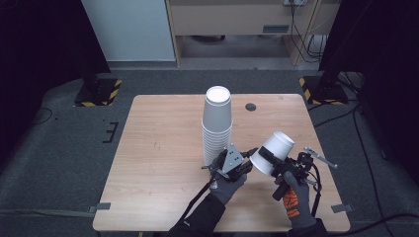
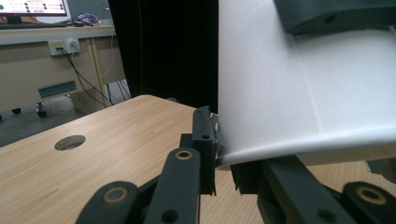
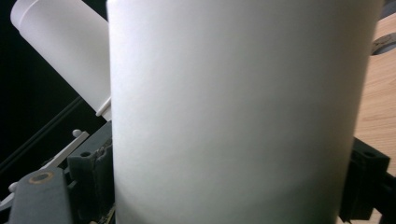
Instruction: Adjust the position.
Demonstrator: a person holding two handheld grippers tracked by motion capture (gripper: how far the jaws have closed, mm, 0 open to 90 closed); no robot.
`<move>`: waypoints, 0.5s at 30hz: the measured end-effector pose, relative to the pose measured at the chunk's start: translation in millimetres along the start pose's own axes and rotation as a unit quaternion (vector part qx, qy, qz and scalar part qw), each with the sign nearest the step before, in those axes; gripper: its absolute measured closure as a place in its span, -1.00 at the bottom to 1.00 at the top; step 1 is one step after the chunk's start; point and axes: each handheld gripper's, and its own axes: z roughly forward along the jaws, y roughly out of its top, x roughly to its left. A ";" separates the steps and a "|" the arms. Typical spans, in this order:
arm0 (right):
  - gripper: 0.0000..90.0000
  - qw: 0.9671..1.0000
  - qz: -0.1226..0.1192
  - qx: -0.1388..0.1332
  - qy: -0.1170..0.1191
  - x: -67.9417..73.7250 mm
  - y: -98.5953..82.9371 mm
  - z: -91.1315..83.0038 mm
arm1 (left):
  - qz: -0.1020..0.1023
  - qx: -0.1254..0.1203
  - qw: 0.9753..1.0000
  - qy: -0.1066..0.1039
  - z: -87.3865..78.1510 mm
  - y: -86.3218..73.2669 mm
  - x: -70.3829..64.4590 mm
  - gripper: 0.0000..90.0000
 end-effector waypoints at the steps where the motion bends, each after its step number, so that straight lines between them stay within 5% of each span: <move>1: -0.68 1.000 0.000 -0.004 0.001 -0.6 -0.1 0.3 | 0.004 0.002 1.000 -0.002 -0.3 -0.2 -0.5 0.81; 10: -0.66 1.000 0.006 0.001 0.002 -1.0 -1.8 1.2 | -0.004 -0.011 1.000 0.001 1.6 -0.8 0.6 0.64; 15: -0.66 1.000 0.011 0.004 0.005 -1.1 -2.2 1.5 | -0.002 -0.009 1.000 0.003 0.3 -0.1 2.0 0.76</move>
